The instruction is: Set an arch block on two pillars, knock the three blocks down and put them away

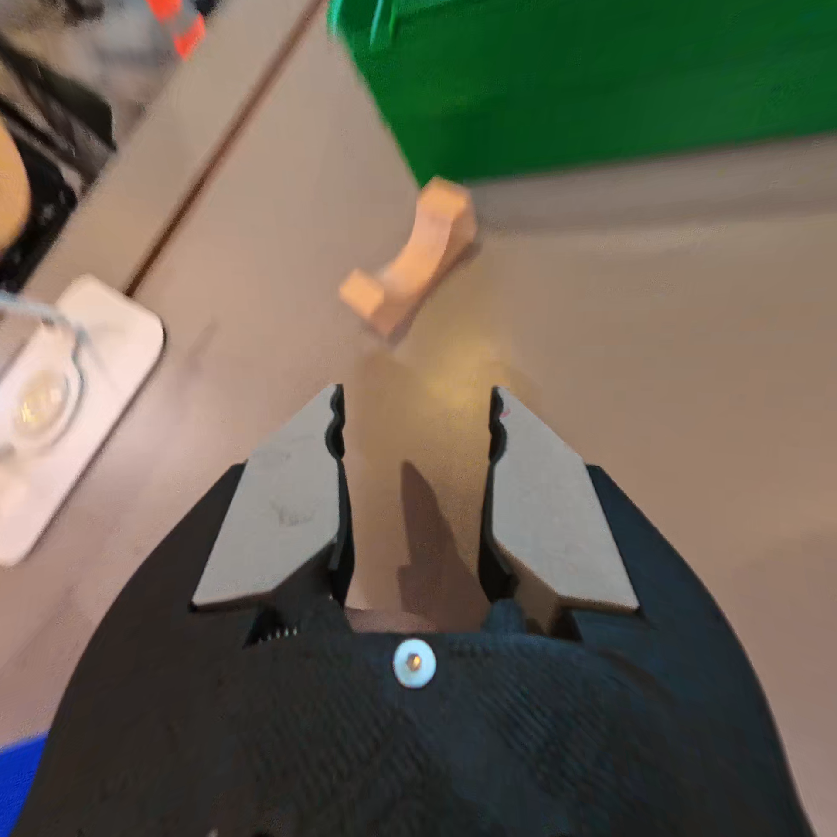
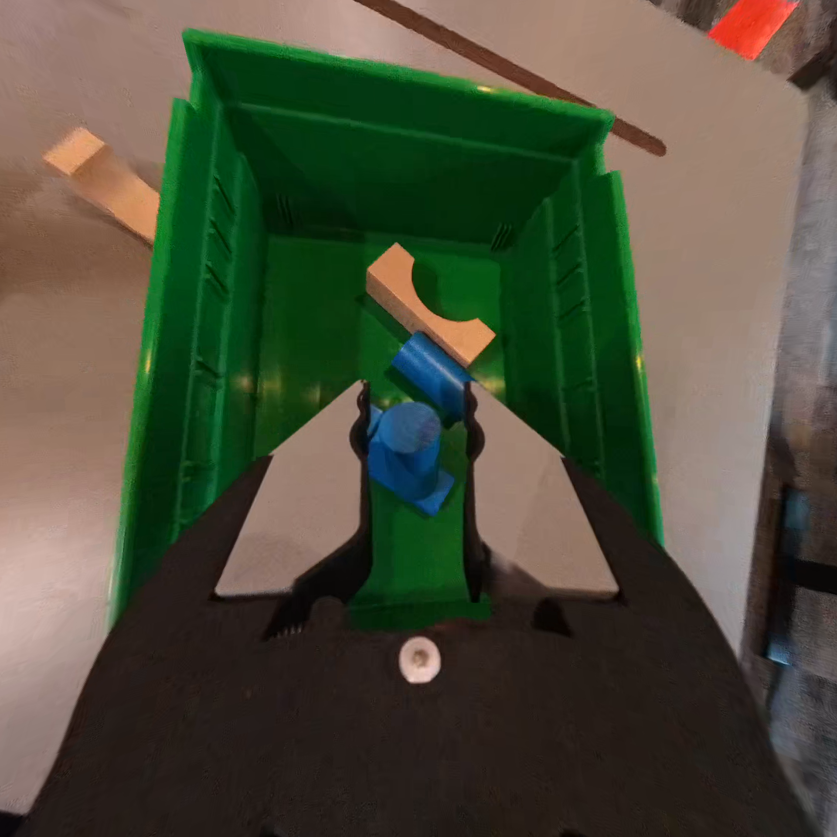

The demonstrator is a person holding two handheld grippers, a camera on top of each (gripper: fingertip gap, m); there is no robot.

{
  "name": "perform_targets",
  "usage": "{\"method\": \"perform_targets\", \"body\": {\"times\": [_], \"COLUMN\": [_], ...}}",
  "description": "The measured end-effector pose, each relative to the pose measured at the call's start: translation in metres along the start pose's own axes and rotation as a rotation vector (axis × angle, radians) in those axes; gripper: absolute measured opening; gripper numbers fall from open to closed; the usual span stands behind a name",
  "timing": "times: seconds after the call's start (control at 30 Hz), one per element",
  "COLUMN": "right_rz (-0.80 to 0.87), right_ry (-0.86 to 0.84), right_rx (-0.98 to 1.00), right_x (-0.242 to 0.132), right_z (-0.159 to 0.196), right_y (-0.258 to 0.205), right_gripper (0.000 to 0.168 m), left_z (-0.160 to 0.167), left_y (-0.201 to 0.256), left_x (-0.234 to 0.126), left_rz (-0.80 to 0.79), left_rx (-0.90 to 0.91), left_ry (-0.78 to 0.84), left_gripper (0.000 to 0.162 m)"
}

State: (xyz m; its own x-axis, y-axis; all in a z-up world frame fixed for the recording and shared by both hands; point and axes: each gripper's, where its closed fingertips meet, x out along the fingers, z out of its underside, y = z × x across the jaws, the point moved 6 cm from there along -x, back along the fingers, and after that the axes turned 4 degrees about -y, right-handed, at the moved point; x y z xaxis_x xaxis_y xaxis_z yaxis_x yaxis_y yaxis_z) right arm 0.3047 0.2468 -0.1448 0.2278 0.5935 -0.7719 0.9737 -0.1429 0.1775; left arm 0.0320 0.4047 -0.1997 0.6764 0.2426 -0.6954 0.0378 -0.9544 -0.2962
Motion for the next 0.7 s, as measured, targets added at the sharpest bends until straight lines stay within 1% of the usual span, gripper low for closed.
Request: {"method": "perform_targets", "body": {"times": [0.03, 0.07, 0.1, 0.13, 0.17, 0.2, 0.23, 0.27, 0.33, 0.4, 0.43, 0.47, 0.53, 0.57, 0.6, 0.63, 0.7], "right_rz": [0.043, 0.041, -0.021, -0.127, -0.24, -0.307, -0.306, -0.267, -0.189, -0.192, -0.166, -0.174, -0.199, -0.221, -0.254, -0.317, -0.336], "right_ry": [0.027, 0.1, 0.186, 0.251, 0.253, 0.2, 0.121, 0.032, -0.141, -0.3, -0.354, -0.408, -0.51, -0.576, -0.631, -0.592, -0.557], "right_rx": [-0.041, -0.096, -0.159, -0.226, -0.296, -0.367, -0.435, -0.504, -0.614, -0.697, -0.736, -0.768, -0.785, -0.795, -0.796, -0.776, -0.724], "right_x": [-0.004, -0.012, -0.02, -0.025, -0.023, -0.011, 0.007, 0.03, 0.075, 0.107, 0.12, 0.13, 0.146, 0.151, 0.153, 0.153, 0.153], "right_z": [-0.01, -0.027, -0.046, -0.064, -0.079, -0.09, -0.1, -0.108, -0.122, -0.126, -0.129, -0.129, -0.123, -0.116, -0.108, -0.11, -0.112], "right_y": [-0.006, -0.021, -0.047, -0.079, -0.112, -0.141, -0.161, -0.174, -0.188, -0.199, -0.199, -0.2, -0.198, -0.197, -0.198, -0.203, -0.205], "right_gripper": [0.048, 0.049, 0.05, 0.049, 0.047, 0.048, 0.057, 0.067, 0.069, 0.063, 0.061, 0.069, 0.051, 0.047, 0.048, 0.032, 0.031], "left_z": [0.015, 0.026, 0.036, 0.044, 0.05, 0.056, 0.062, 0.067, 0.075, 0.081, 0.084, 0.088, 0.095, 0.097, 0.099, 0.1, 0.101], "left_y": [-0.004, -0.008, -0.009, -0.01, -0.011, -0.012, -0.014, -0.015, -0.011, -0.006, -0.004, -0.004, -0.002, -0.001, 0.001, 0.002, 0.006], "left_x": [0.0, -0.001, -0.003, -0.004, -0.006, -0.008, -0.01, -0.013, -0.019, -0.026, -0.029, -0.032, -0.038, -0.042, -0.047, -0.053, -0.067], "left_rz": [-0.024, -0.038, -0.03, -0.012, -0.002, -0.008, -0.024, -0.037, -0.011, 0.017, 0.017, 0.013, 0.016, 0.017, 0.013, 0.009, 0.005], "left_rx": [-0.019, -0.044, -0.073, -0.096, -0.106, -0.102, -0.095, -0.097, -0.13, -0.154, -0.155, -0.157, -0.17, -0.177, -0.185, -0.193, -0.212], "left_ry": [-0.035, -0.048, -0.052, -0.058, -0.068, -0.08, -0.09, -0.098, -0.093, -0.071, -0.061, -0.054, -0.045, -0.039, -0.029, -0.012, 0.042], "left_gripper": [0.064, 0.064, 0.064, 0.064, 0.064, 0.064, 0.064, 0.064, 0.064, 0.064, 0.063, 0.063, 0.063, 0.063, 0.063, 0.063, 0.063]}}
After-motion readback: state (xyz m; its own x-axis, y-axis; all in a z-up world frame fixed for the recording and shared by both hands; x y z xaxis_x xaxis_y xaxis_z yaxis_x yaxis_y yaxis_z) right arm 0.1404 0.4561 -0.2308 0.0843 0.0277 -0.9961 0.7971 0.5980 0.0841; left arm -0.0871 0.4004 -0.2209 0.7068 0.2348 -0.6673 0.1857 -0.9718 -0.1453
